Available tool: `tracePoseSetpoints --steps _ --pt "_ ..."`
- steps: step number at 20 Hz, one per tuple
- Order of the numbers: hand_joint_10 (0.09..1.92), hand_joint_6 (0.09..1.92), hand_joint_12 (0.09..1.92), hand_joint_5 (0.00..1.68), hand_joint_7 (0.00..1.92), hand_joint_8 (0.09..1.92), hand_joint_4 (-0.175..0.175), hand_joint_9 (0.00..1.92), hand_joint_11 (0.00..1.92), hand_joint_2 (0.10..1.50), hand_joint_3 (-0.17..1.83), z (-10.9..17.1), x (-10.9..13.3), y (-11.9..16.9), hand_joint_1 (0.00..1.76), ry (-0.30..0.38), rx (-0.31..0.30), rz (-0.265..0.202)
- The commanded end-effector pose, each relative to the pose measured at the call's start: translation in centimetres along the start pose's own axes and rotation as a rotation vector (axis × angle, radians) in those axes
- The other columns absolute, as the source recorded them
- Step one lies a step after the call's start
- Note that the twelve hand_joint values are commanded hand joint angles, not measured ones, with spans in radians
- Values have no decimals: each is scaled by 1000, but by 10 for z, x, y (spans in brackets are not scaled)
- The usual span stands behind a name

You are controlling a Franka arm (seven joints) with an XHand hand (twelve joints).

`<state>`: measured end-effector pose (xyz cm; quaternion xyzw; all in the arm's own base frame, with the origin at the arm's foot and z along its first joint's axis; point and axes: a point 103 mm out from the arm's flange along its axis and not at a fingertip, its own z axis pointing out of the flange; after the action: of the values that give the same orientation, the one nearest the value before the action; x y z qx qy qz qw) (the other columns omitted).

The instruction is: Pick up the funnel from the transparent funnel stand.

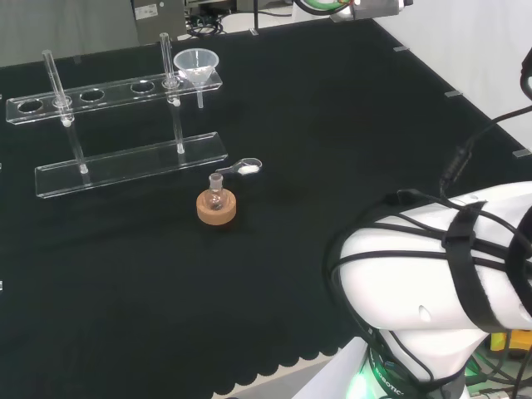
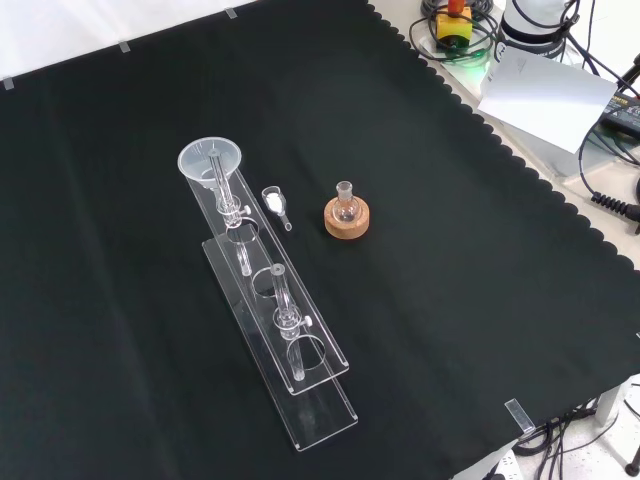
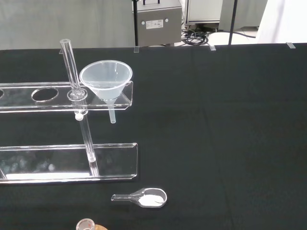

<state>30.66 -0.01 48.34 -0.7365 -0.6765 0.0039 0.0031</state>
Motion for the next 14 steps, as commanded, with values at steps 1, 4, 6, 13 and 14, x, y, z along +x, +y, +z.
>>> tracePoseSetpoints --steps 1,4,6,13,14 --pt "613 170 1317 92 0 449 12 142 47 1092 596 0 -2 2 0 -4 -6 0" --pt "610 87 1368 133 0 429 12 136 17 1155 472 0 1 2 0 -16 -22 2" --pt "610 87 1374 139 0 426 11 136 15 1164 455 0 1 4 0 -16 -18 4" --pt "611 87 1375 144 0 425 11 139 17 1169 445 7 -13 25 0 -11 1 27" --pt "611 87 1375 145 0 426 11 140 17 1169 445 9 -15 28 0 -10 2 31"
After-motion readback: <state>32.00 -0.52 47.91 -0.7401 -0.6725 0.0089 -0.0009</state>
